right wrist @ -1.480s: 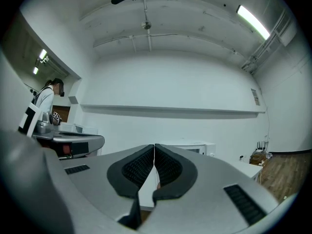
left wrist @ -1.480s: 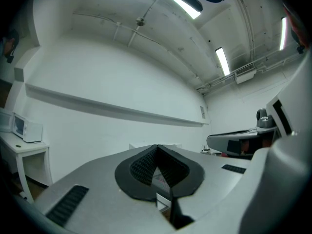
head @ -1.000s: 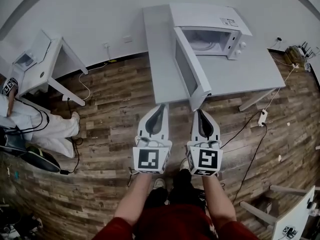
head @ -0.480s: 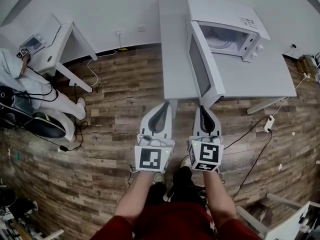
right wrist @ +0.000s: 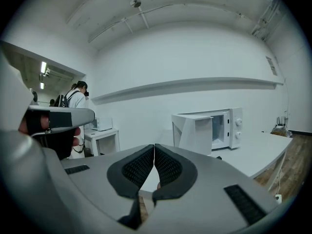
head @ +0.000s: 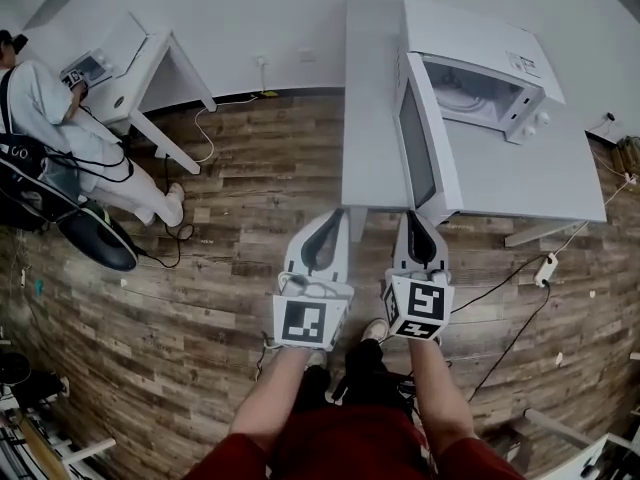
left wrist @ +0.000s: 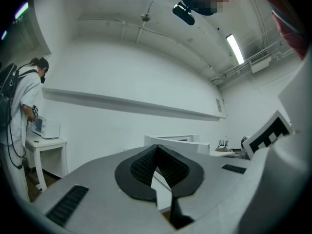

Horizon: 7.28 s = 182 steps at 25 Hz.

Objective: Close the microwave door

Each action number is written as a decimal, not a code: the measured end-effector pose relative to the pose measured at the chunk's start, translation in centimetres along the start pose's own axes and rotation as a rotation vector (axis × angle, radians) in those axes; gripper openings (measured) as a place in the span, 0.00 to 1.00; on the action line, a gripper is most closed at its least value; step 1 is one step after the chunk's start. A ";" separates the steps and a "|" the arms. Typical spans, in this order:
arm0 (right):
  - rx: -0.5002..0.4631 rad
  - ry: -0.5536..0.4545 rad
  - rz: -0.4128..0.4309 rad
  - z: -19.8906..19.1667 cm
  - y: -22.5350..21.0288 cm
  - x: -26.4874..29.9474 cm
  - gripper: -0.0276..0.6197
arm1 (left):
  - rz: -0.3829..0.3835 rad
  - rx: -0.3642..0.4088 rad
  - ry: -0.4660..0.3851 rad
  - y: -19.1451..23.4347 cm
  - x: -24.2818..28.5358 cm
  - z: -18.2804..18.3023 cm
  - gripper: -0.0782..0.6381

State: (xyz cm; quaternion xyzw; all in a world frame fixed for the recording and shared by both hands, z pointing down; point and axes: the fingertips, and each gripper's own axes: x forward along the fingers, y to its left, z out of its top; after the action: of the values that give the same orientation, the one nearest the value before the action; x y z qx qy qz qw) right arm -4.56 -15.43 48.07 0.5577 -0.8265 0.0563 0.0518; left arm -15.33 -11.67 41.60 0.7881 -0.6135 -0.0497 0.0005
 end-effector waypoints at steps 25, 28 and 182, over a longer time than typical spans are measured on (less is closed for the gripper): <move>-0.015 -0.020 -0.156 1.9 -12.3 -0.5 0.09 | -0.124 0.048 0.026 -7.6 8.8 -0.8 0.15; -0.007 -0.022 -0.183 2.1 -14.7 -0.5 0.09 | -0.147 0.051 0.020 -9.3 10.3 -0.7 0.15; -0.138 -0.254 -0.233 18.7 -32.6 8.6 0.09 | -0.217 0.026 0.015 -16.0 33.9 2.7 0.15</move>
State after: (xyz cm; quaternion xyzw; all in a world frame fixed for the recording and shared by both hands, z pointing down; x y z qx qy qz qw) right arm 22.03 -38.20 31.99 0.6473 -0.7582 -0.0779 -0.0088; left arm 8.11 -40.38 35.28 0.8501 -0.5253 -0.0357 -0.0106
